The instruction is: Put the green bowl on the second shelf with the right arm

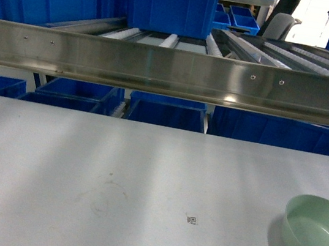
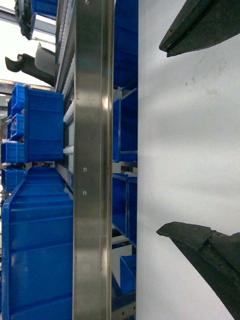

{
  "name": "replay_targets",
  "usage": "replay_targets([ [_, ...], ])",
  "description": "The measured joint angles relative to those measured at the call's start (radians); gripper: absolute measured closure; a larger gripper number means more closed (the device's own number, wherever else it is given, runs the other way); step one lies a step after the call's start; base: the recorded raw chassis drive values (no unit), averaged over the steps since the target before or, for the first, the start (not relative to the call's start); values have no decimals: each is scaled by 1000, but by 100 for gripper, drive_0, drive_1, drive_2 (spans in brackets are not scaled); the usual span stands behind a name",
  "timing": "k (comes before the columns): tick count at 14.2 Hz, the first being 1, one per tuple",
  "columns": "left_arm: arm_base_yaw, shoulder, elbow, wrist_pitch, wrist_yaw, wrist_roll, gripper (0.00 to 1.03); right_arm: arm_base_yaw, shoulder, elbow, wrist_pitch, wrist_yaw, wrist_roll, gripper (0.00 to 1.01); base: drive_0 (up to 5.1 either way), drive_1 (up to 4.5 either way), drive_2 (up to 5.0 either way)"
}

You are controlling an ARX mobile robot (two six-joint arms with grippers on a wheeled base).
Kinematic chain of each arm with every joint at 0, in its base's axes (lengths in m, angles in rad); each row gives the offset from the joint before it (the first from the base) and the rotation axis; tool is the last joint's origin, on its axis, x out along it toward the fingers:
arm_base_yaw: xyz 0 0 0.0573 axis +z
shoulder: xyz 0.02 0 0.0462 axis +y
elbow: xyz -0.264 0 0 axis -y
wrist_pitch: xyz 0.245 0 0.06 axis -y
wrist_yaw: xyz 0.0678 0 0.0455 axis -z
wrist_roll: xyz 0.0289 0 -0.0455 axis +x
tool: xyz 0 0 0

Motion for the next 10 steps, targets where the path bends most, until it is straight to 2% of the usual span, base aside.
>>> replay_targets([
  [3, 0, 0, 0, 0, 0, 0, 5, -1, 32, 8, -5, -2, -13, 3, 0, 0, 0],
  [10, 0, 0, 0, 0, 0, 0, 5, 0, 219, 17, 71, 51, -71, 3, 0, 0, 0],
])
